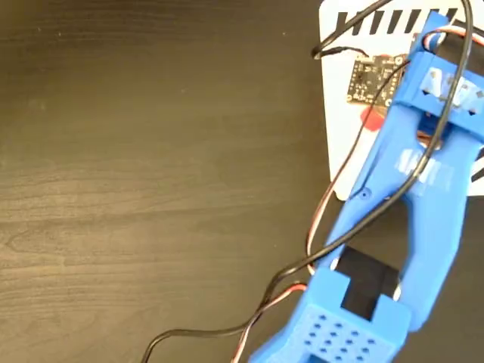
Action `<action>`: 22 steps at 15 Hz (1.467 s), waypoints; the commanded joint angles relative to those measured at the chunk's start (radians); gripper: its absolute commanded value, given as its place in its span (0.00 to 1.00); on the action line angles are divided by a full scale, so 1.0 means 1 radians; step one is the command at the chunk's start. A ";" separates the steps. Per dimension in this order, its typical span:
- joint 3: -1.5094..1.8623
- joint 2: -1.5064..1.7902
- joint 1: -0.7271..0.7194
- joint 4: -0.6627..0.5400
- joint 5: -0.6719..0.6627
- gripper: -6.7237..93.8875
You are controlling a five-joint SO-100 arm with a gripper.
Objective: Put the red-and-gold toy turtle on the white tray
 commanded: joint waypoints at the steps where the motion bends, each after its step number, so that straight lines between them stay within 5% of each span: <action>1: -0.058 0.052 0.006 -0.009 0.003 0.15; 3: -0.048 0.049 0.005 -0.015 0.003 0.50; 6: -0.021 0.049 0.000 -0.017 -0.006 0.71; 12: -0.003 0.066 -0.006 -0.025 0.003 0.71; 13: 0.012 0.083 -0.006 -0.044 0.009 0.65; 15: 0.080 0.156 -0.009 -0.132 0.052 0.32; 17: 0.189 0.276 -0.026 -0.252 0.103 0.10; 22: 0.483 0.604 -0.190 -0.509 0.304 0.07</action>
